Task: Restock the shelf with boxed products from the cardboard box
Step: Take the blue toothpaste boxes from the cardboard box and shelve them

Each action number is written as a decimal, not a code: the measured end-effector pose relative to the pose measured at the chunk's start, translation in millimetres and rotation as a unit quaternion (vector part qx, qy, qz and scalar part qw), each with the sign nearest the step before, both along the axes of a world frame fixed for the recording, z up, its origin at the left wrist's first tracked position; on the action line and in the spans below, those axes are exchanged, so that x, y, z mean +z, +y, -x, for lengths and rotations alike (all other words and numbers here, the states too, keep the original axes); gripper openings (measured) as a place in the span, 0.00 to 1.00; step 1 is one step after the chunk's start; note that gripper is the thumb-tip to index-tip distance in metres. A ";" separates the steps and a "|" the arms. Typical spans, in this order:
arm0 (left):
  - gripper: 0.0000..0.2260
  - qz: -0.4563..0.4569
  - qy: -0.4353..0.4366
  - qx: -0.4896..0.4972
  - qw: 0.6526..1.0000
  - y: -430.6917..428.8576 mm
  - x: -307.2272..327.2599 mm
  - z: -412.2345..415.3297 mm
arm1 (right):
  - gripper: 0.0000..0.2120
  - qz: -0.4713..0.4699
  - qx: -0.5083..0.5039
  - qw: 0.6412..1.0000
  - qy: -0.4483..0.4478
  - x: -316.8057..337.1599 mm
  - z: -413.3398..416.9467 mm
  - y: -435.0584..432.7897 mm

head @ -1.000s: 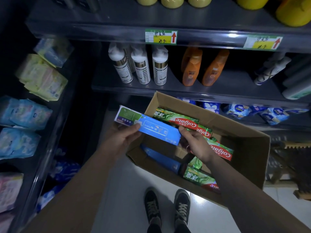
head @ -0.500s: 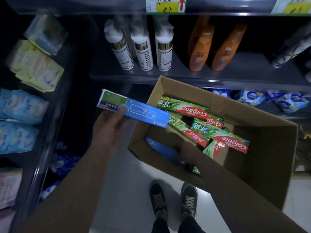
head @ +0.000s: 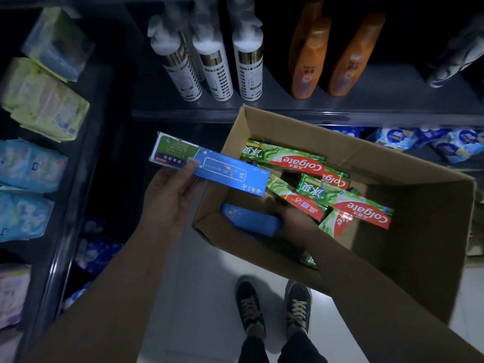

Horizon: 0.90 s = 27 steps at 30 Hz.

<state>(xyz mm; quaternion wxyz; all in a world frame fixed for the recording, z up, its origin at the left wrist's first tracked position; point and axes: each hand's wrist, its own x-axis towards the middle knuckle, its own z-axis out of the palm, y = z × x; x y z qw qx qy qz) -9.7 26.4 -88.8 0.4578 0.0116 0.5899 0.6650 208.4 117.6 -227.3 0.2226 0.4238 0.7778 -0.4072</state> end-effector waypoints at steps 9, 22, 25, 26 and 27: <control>0.08 -0.004 -0.006 0.015 1.000 -0.3 0.0 -7.2 | 0.30 0.002 -0.025 1.000 -0.010 0.2 -7.5 6.1; 0.08 0.068 -0.017 0.060 0.996 -12.6 52.5 -19.7 | 0.09 0.050 -0.321 0.927 0.186 120.0 -56.7 32.5; 0.10 0.082 -0.006 0.052 0.995 -12.1 75.5 -29.0 | 0.09 0.157 -0.421 0.872 0.194 157.0 -81.4 39.1; 0.11 0.094 -0.004 0.044 0.995 -12.5 82.3 -32.2 | 0.11 0.177 -0.444 0.856 0.197 168.6 -89.5 39.6; 0.11 0.102 -0.002 0.039 0.994 -13.5 87.6 -34.4 | 0.14 0.190 -0.460 0.844 0.199 178.9 -97.7 40.7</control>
